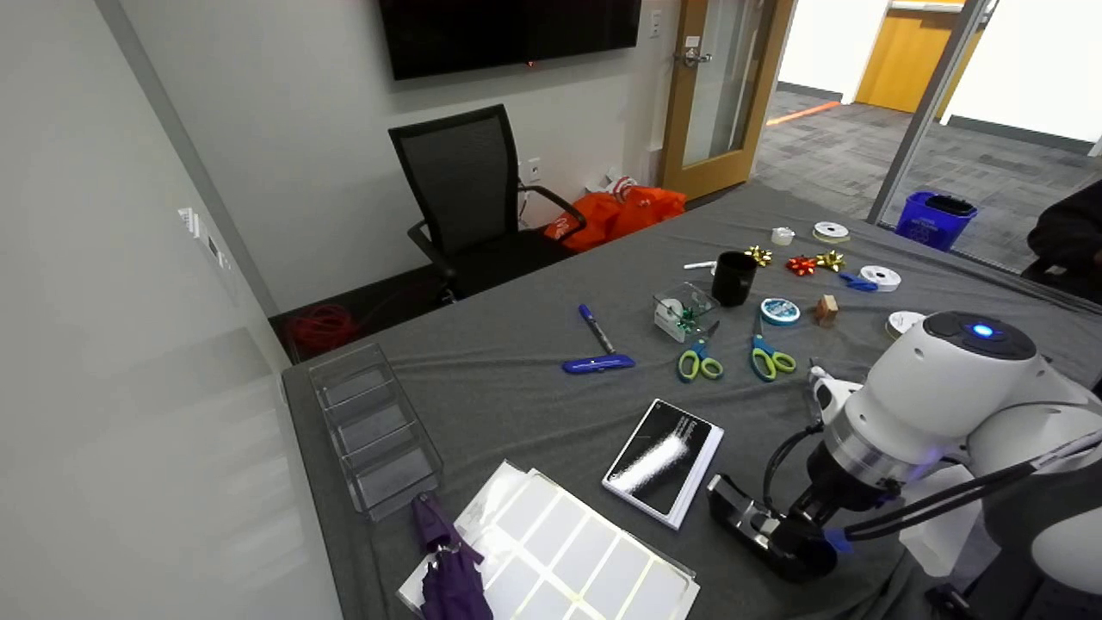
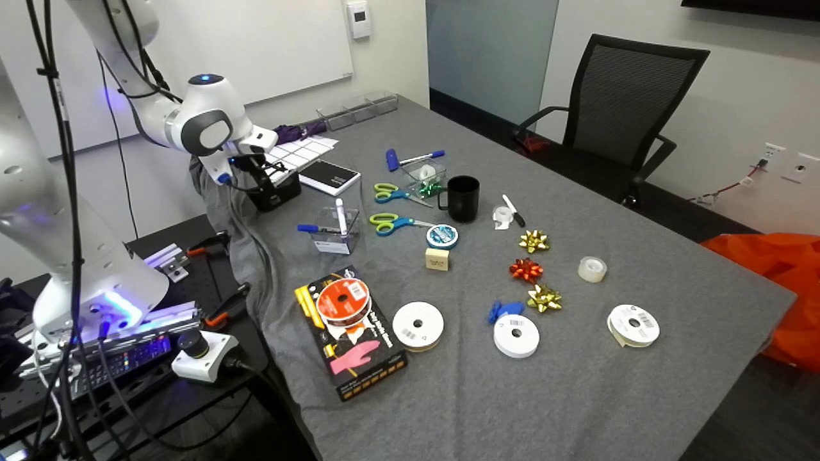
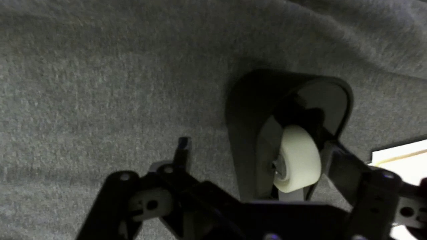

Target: Move the tape dispenser backwards

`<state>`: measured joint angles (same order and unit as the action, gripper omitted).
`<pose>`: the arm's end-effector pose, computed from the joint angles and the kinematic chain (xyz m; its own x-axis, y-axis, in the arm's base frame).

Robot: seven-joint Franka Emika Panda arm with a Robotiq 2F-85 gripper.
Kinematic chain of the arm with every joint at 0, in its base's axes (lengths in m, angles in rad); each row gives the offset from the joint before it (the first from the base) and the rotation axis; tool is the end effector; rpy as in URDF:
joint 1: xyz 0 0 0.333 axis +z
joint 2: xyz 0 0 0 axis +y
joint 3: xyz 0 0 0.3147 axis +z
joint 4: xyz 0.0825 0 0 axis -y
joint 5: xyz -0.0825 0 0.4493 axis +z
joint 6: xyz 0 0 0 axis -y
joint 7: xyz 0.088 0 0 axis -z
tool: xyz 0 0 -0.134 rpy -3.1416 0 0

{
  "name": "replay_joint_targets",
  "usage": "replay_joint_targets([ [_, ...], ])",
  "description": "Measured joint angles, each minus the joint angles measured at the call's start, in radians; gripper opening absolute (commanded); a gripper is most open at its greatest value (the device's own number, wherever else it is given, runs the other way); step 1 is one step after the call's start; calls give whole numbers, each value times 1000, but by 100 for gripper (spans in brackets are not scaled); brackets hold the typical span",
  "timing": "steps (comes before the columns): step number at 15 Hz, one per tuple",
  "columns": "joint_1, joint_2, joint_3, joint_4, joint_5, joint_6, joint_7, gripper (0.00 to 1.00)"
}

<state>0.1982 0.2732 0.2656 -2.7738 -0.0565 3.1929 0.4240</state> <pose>0.3466 0.1969 0.0592 0.9904 0.0736 0.1172 0.0881 -0.9884 -0.1241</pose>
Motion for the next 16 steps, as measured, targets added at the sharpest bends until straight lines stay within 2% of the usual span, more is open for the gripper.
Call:
replay_joint_targets([
  [5, -69, 30, 94, 1, 69, 38, -84, 100],
  [8, -125, 35, 153, 1, 63, 38, -97, 100],
  [12, -232, 48, 245, 1, 21, 38, -97, 100],
  [14, -247, 49, 248, 1, 8, 32, -98, 100],
  [16, -227, 46, 222, 1, 26, 10, -120, 100],
])
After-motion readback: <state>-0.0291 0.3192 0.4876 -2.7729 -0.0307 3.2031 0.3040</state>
